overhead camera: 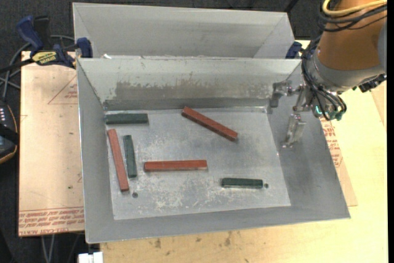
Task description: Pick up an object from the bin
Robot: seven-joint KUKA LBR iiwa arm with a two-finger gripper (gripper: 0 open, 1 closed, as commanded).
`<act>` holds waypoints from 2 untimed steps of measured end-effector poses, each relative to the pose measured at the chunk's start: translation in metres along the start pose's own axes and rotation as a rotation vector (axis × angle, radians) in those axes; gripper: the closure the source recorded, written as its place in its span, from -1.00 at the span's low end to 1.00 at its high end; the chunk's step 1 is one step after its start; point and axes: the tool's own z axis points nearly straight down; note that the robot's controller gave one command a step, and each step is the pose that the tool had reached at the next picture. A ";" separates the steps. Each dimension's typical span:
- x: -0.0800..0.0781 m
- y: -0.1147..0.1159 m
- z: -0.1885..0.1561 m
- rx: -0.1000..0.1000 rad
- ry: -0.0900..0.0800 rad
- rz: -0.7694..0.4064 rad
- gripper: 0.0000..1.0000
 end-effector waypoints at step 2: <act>0.103 0.047 0.150 0.000 -0.011 0.048 -1.00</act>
Offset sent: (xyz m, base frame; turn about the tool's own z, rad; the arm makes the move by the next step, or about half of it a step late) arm -0.0496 0.0498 -0.1015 0.0512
